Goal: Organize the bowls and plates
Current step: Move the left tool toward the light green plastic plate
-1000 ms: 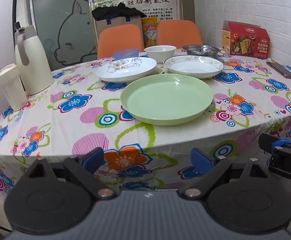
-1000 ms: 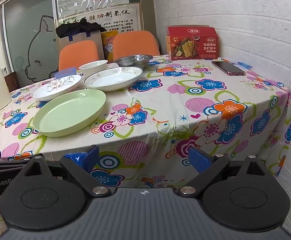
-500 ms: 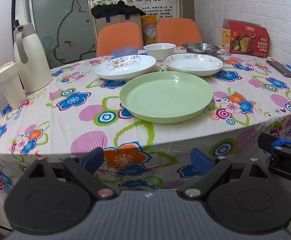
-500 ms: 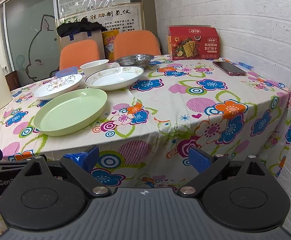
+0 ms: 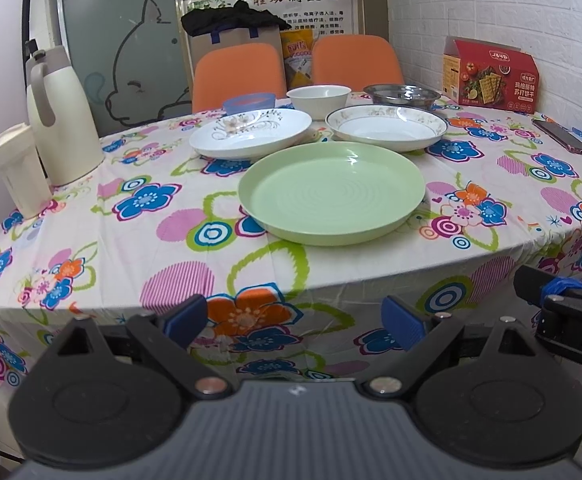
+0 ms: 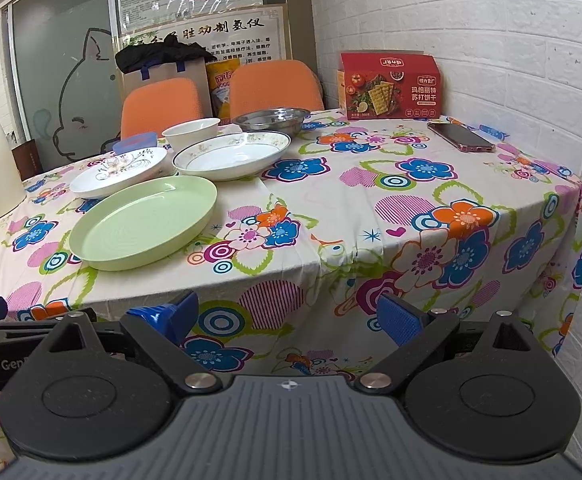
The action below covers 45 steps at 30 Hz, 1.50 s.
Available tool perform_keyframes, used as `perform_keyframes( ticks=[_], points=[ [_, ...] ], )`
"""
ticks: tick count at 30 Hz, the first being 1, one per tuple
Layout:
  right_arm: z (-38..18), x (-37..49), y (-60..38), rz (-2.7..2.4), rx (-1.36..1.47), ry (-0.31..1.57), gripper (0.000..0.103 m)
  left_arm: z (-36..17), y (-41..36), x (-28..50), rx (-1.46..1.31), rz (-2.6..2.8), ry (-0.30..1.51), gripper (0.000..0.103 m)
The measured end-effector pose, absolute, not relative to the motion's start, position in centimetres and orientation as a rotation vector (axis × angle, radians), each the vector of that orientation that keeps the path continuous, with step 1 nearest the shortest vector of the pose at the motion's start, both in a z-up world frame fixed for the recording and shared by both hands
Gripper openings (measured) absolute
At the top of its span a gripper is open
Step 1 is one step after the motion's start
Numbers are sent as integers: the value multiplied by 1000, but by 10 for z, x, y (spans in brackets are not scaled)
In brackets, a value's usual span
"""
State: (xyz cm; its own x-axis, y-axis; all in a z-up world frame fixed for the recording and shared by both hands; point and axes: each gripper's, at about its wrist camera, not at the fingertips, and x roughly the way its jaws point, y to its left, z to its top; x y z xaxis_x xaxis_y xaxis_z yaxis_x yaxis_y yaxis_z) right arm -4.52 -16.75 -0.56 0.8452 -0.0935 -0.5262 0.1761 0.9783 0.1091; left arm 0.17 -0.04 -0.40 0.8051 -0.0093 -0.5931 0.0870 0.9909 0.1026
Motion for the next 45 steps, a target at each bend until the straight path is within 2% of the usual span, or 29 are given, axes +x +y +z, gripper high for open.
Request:
perform_keyframes(
  ticks=[45],
  points=[
    [-9,-41,-158,-121,139,564,84,-4,9,6,93,-74,648,93]
  ],
)
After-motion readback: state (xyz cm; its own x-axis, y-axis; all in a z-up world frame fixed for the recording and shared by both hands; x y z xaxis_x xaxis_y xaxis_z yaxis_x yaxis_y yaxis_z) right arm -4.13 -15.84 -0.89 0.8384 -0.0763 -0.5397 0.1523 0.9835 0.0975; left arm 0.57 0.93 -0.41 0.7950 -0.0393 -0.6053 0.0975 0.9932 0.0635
